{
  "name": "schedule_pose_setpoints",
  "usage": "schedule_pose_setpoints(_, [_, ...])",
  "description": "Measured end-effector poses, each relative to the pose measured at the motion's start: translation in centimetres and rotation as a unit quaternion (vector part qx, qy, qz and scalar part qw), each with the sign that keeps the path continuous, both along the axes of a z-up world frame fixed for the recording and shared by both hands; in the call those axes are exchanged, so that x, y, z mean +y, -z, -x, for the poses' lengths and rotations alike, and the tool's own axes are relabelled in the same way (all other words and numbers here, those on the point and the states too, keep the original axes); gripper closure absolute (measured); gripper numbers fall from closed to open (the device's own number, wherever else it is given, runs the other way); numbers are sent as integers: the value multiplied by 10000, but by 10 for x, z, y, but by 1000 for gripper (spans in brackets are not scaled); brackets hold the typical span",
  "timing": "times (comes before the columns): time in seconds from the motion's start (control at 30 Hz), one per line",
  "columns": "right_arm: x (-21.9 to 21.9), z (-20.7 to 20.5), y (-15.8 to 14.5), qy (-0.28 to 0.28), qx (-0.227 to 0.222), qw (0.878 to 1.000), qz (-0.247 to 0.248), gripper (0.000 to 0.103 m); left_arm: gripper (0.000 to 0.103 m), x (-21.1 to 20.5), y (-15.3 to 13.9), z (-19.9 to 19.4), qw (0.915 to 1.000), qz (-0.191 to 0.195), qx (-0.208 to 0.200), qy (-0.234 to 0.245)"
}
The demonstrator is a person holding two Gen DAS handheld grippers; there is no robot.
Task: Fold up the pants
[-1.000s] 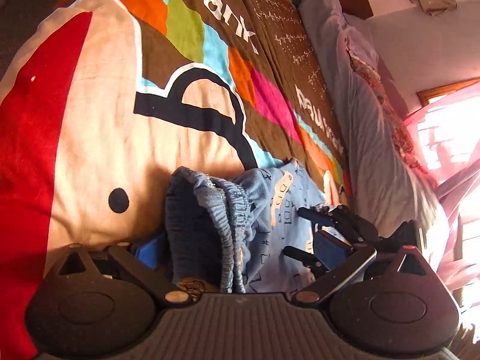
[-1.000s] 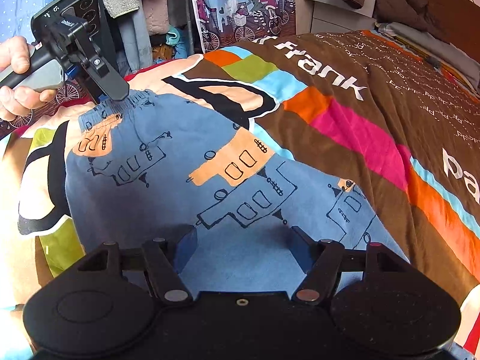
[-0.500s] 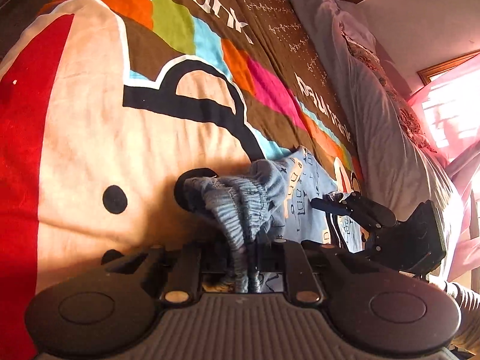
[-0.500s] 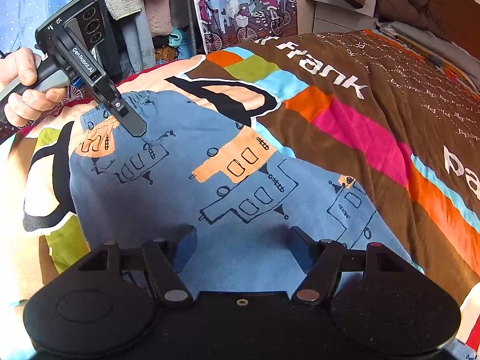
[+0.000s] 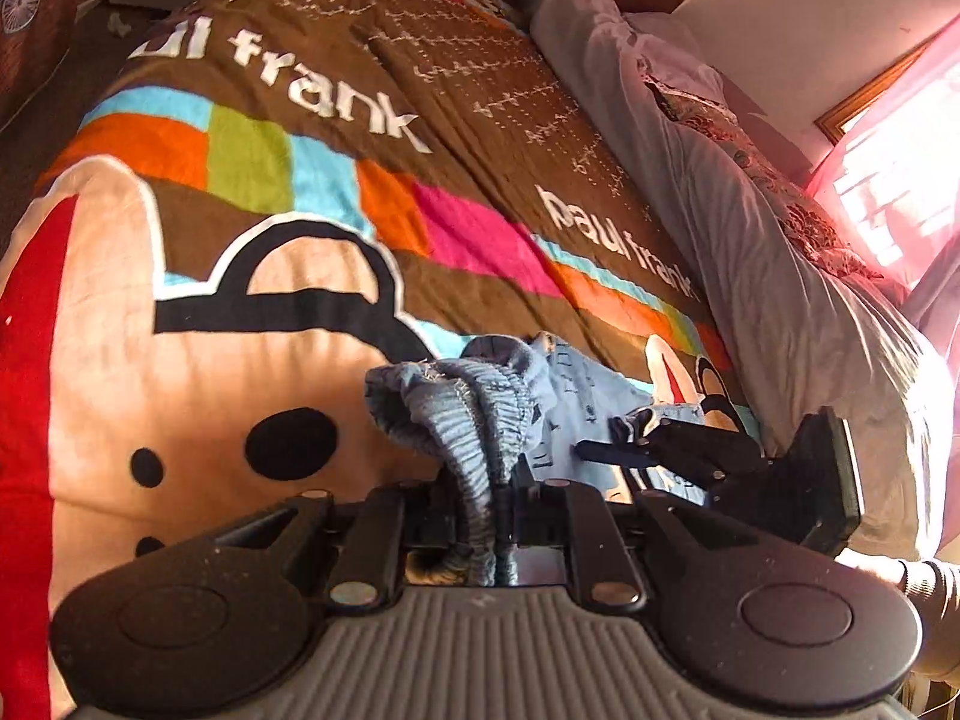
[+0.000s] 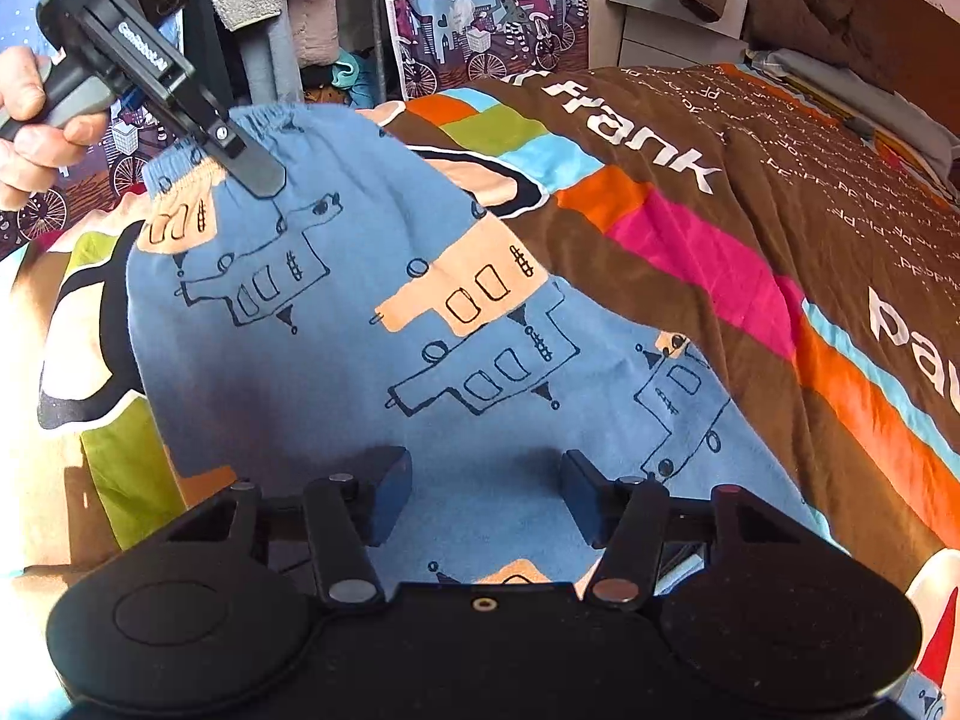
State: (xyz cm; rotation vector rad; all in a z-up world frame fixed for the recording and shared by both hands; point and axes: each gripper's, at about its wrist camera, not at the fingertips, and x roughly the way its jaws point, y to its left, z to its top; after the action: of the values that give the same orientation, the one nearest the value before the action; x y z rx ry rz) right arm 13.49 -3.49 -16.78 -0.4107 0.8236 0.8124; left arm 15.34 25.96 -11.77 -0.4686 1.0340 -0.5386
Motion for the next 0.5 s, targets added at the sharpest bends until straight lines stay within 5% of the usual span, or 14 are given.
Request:
schedule_pose_setpoints(0.37, [-2,8,6,-80,-155,9997,-140,45,87,-71,-31,-7,9988,-488,23,-21])
schedule_pose_setpoints(0.5, [-18,8,-6,175,-219,9981,-552,45,87,-94,-38,-9,9969,-779,-3,62])
